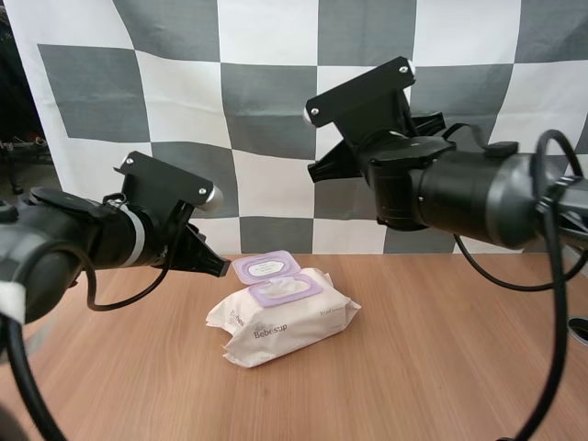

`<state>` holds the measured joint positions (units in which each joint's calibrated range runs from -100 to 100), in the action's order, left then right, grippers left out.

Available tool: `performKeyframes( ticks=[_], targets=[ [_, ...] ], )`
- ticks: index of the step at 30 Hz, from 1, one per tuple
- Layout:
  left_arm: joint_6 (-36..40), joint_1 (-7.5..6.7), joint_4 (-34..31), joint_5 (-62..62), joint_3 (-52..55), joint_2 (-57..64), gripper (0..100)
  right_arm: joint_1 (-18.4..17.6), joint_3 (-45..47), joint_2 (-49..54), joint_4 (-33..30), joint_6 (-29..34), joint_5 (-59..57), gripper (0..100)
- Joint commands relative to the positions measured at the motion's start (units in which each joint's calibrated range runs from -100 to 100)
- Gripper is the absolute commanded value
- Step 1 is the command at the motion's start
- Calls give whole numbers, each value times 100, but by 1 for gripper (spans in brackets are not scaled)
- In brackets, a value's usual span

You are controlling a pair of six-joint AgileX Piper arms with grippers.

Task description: Open the wet wipes lid

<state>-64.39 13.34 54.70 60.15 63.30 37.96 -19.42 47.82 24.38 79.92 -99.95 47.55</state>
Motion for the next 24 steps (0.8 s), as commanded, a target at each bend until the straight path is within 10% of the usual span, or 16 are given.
performKeyframes(
  ticks=[1, 4, 14, 20, 24],
  targets=[
    [691, 2, 1239, -460, 0, 2608, 0, 2, 714, 2594, 722, -5, 948, 0],
    [1217, 2, 1685, -604, 0, 3275, 0, 102, 1349, 3557, 734, -5, 1833, 0],
    [3362, 2, 2482, -9153, 446, 4666, 0, 436, 1824, 4493, 198, -5, 2025, 0],
    [2364, 2, 3743, -8949, 1209, 4666, 0, 436, 1829, 4493, 1993, -5, -288, 0],
    [1209, 2, 3673, -7259, 1582, 4640, 0, 533, 1951, 4615, 2008, -5, -2385, 0]
  ],
)
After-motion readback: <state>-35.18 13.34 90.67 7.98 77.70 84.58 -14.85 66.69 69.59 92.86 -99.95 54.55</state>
